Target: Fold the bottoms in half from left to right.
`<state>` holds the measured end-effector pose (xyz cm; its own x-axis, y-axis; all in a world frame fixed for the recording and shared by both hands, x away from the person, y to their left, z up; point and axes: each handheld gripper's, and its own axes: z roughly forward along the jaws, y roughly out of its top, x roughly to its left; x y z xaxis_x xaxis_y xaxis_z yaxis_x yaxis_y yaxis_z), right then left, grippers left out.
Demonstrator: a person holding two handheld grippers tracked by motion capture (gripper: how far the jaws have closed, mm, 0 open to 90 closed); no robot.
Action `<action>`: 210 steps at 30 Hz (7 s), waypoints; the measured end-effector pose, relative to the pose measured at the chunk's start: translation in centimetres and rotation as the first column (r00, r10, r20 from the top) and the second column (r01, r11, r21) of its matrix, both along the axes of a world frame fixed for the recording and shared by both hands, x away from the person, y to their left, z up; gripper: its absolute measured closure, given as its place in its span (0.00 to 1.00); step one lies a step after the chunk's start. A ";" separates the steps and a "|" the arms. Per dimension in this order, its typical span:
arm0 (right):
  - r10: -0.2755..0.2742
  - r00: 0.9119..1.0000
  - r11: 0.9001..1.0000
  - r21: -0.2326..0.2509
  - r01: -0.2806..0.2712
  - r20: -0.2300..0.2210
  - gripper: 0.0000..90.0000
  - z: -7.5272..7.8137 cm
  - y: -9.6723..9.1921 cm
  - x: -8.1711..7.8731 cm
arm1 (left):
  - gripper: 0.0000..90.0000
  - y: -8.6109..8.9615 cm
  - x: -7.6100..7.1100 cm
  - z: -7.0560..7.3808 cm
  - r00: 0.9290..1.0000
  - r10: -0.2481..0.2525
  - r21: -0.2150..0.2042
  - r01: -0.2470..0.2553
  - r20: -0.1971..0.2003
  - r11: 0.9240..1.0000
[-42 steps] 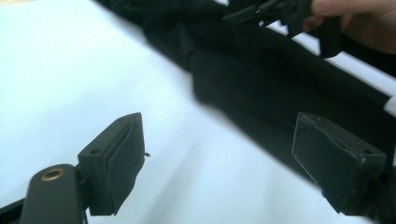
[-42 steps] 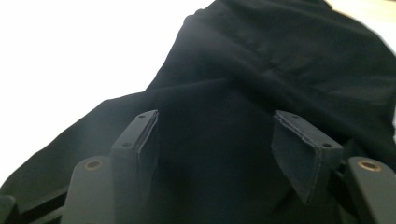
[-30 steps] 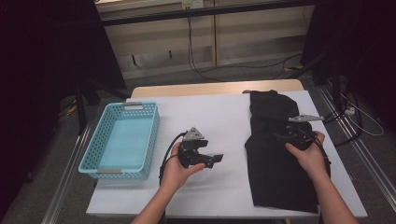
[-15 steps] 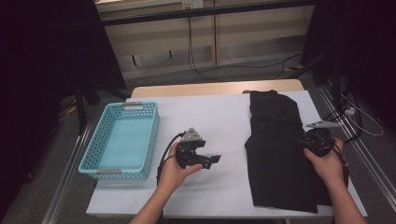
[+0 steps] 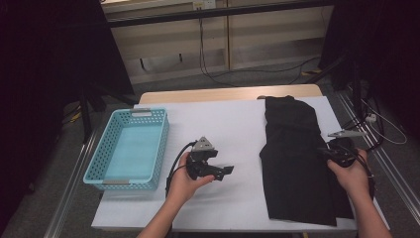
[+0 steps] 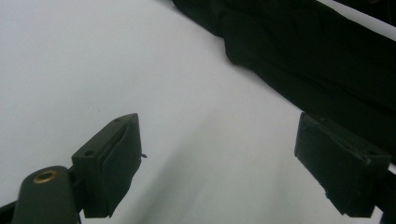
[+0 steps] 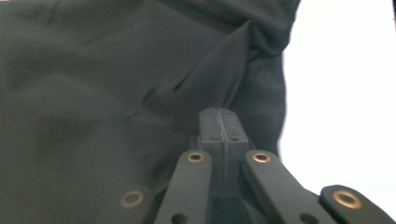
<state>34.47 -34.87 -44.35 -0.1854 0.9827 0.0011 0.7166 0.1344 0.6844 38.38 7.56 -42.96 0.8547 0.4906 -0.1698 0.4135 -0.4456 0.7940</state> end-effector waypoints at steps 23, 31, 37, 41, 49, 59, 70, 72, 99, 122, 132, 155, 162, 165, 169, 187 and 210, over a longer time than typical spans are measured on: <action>-0.031 0.997 0.999 -0.025 0.033 0.077 0.62 0.8 0.1 1.9 | 0.16 0.5 0.3 0.0 1.000 0.020 0.003 -0.020 -0.004 1.000; 0.050 0.994 0.999 0.016 -0.052 0.097 0.49 0.6 3.4 4.0 | 0.15 1.1 0.4 0.0 0.999 0.035 0.012 -0.035 0.001 0.999; 0.042 0.990 0.997 0.057 -0.050 0.133 0.42 0.7 5.1 5.7 | 0.15 1.4 0.3 -0.1 0.999 0.043 0.015 -0.043 0.002 0.999; 0.039 0.991 0.995 0.085 -0.050 0.125 0.37 0.3 6.4 6.8 | 0.15 1.5 0.3 -0.1 0.999 0.045 0.027 -0.045 0.005 0.999; 0.071 0.991 0.995 0.063 -0.079 0.117 0.32 -0.4 8.5 8.4 | 0.14 2.1 0.7 -0.2 0.998 0.059 0.041 -0.059 0.011 0.997; 0.066 0.992 0.998 0.016 -0.068 0.108 0.27 -1.5 9.8 10.1 | 0.14 2.4 0.9 -0.6 0.998 0.070 0.043 -0.070 -0.004 0.997; 0.083 0.993 0.996 -0.028 -0.081 0.082 0.28 -2.3 10.5 10.7 | 0.14 2.4 1.0 -1.1 0.997 0.079 0.051 -0.078 -0.019 0.996; 0.061 0.996 0.998 -0.001 -0.061 0.072 0.32 -2.3 10.4 10.7 | 0.14 2.3 1.0 -1.1 0.997 0.078 0.048 -0.077 -0.019 0.996; 0.048 0.994 0.999 0.017 -0.049 0.094 0.94 -2.1 9.1 10.5 | 0.14 2.8 1.1 -0.8 0.995 0.096 0.030 -0.096 -0.014 0.995; 0.289 0.952 0.954 0.047 -0.295 0.101 0.95 -1.1 14.2 7.7 | 0.14 2.7 1.4 -0.3 0.995 0.099 0.020 -0.099 -0.001 0.995; 0.367 0.926 0.926 0.057 -0.373 0.093 0.95 -1.4 16.6 6.2 | 0.13 3.0 1.7 -0.1 0.994 0.113 0.013 -0.112 -0.001 0.994; 0.607 0.791 0.792 0.028 -0.610 0.072 0.95 -0.9 22.1 0.7 | 0.13 4.2 2.6 -0.3 0.984 0.180 0.031 -0.180 -0.004 0.983; 0.667 0.742 0.740 0.057 -0.671 0.070 0.94 -1.1 23.8 -1.0 | 0.13 4.3 2.9 -0.3 0.980 0.199 0.032 -0.198 -0.010 0.980; 0.677 0.733 0.725 0.105 -0.680 0.072 0.94 -1.0 24.0 -1.4 | 0.13 4.3 3.2 -0.5 0.977 0.211 0.029 -0.210 -0.012 0.977; 0.659 0.748 0.743 0.092 -0.663 0.077 0.74 -1.0 24.0 -1.5 | 0.13 4.1 3.5 -0.6 0.976 0.216 0.038 -0.216 -0.013 0.976; 0.551 0.822 0.824 0.058 -0.563 0.145 0.31 1.8 20.4 -1.8 | 0.30 1.3 5.7 -2.8 0.975 0.219 0.084 -0.214 -0.046 0.973; 0.429 0.892 0.899 0.034 -0.438 0.141 0.26 1.4 16.2 -0.2 | 0.94 0.6 6.7 -2.8 0.969 0.213 0.079 -0.204 -0.125 0.976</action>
<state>34.25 -18.68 -42.90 -0.5956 0.8032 0.0079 0.5036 0.3657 0.7827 45.04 8.18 -45.75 0.7043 0.6695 -0.2361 0.6021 -0.3871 0.6983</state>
